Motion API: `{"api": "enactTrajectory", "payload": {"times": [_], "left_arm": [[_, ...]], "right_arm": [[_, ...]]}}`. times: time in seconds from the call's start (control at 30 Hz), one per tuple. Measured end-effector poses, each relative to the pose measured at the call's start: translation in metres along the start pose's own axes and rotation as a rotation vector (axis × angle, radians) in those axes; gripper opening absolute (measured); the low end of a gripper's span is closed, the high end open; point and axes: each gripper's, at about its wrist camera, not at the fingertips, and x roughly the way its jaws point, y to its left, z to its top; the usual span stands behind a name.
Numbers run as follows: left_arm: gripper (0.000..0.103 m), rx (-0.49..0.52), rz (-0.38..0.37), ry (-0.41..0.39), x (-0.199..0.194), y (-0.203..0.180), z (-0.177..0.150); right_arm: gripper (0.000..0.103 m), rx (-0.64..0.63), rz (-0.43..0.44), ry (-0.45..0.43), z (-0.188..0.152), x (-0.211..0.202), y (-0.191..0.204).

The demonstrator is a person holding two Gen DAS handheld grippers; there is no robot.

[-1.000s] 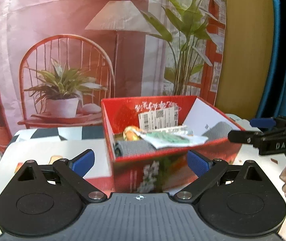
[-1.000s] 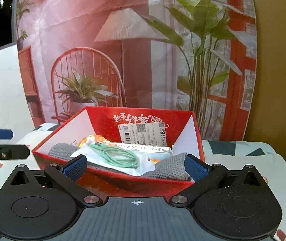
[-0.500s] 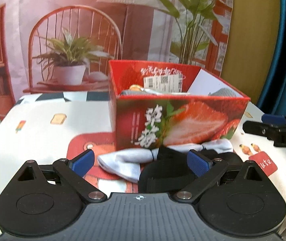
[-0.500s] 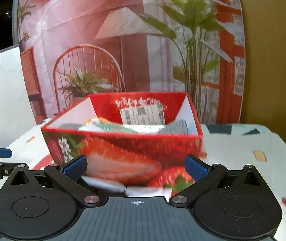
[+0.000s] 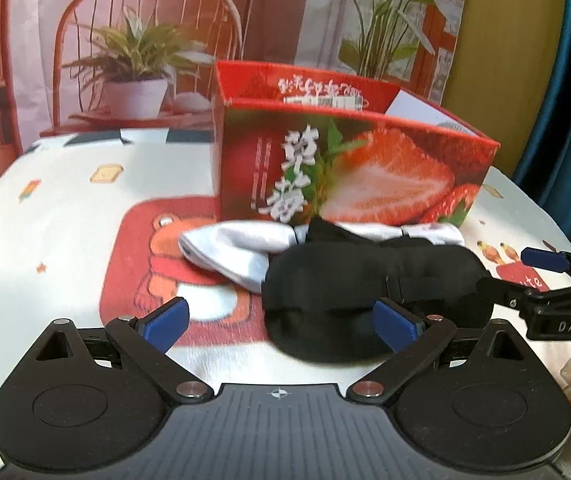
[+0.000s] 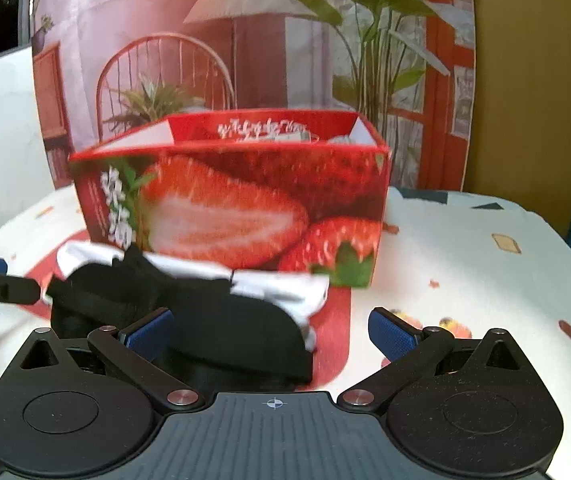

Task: Organize soft objects
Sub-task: 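Move both tools down to the black eye mask beside the box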

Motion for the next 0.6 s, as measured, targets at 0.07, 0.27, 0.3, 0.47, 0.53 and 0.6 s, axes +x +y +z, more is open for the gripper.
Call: {"api": "enactTrajectory", "payload": {"times": [0.07,0.27,0.3,0.47,0.53,0.6], "left_arm": [[0.099,-0.006,-0.009,0.013,0.002,0.001,-0.003],[0.091,0.000,-0.027,0.013,0.010,-0.001,0.000],[0.090,-0.002,-0.032,0.019,0.014,-0.001,0.001],[0.088,-0.017,-0.040,0.050,0.036,0.000,0.006],[0.088,-0.025,-0.051,0.058,0.044,0.000,0.007],[0.087,-0.026,-0.059,0.063,0.050,0.000,0.006]], "right_arm": [[0.103,-0.011,-0.002,0.012,-0.005,0.001,0.003],[0.103,-0.014,0.006,0.042,-0.009,0.007,0.005],[0.103,-0.007,0.016,0.044,-0.008,0.008,0.003],[0.102,0.021,0.043,0.077,-0.005,0.020,0.002],[0.102,0.023,0.051,0.096,-0.006,0.026,0.003],[0.100,0.015,0.063,0.121,-0.007,0.031,0.006]]}}
